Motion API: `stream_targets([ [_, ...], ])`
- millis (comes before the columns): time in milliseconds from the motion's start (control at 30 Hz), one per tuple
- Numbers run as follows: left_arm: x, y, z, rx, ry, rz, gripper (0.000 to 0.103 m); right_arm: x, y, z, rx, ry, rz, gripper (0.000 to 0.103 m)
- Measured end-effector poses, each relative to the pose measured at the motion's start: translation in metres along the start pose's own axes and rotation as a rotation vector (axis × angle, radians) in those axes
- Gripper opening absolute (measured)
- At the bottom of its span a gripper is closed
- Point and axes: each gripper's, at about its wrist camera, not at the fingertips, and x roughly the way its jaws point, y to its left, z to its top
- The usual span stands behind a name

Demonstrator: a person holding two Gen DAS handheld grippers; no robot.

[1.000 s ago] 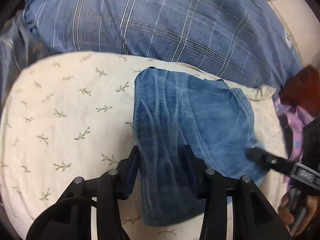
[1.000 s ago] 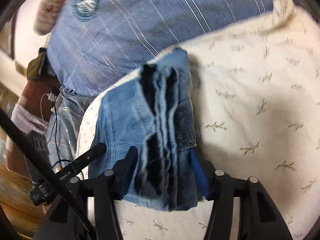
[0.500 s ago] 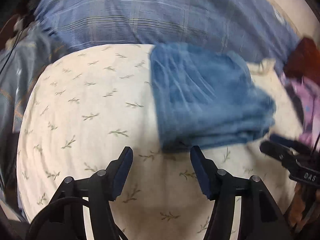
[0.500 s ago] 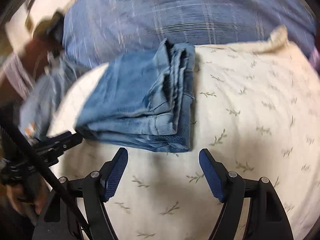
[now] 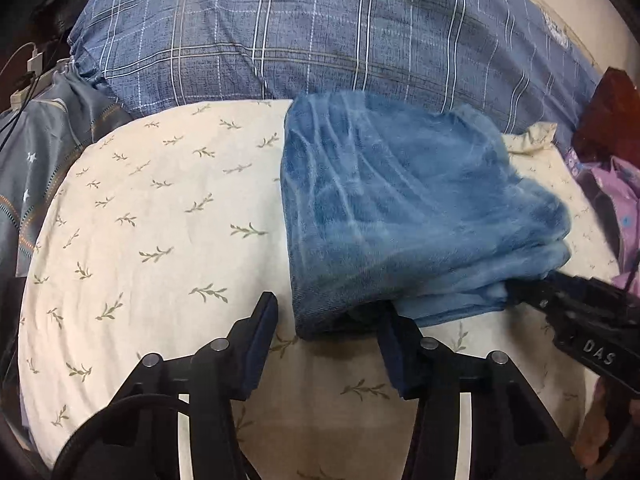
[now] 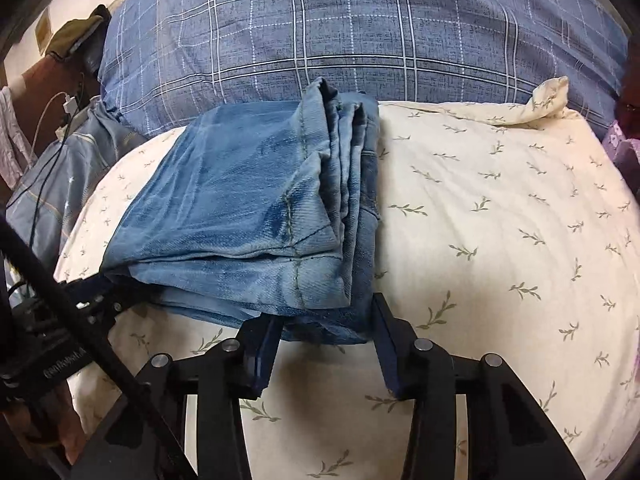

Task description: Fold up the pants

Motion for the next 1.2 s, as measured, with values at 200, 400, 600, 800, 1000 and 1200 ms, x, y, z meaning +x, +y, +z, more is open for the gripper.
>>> stream_targets([
  [200, 0.004, -0.008, 0.002, 0.038, -0.005, 0.024, 0.026, -0.002, -0.004, -0.001, 0.017, 0.002, -0.012, 0.029],
  [400, -0.002, -0.006, 0.006, 0.032, -0.006, 0.036, 0.017, -0.007, -0.005, 0.002, 0.040, 0.009, -0.021, 0.019],
  [600, 0.000, -0.013, 0.007, 0.055, 0.004, 0.073, 0.017, -0.007, -0.008, 0.002, 0.060, 0.034, -0.039, 0.011],
  [800, 0.001, -0.017, 0.006, 0.063, 0.014, 0.085, 0.018, -0.005, -0.012, 0.003, 0.091, 0.064, -0.035, 0.010],
  [1000, 0.001, -0.010, 0.010, 0.027, 0.038, 0.059, 0.019, -0.008, -0.017, 0.004, 0.121, 0.084, -0.017, 0.008],
  [1200, 0.002, -0.008, 0.013, 0.019, 0.055, 0.061, 0.023, -0.006, -0.024, 0.004, 0.154, 0.085, 0.011, 0.011],
])
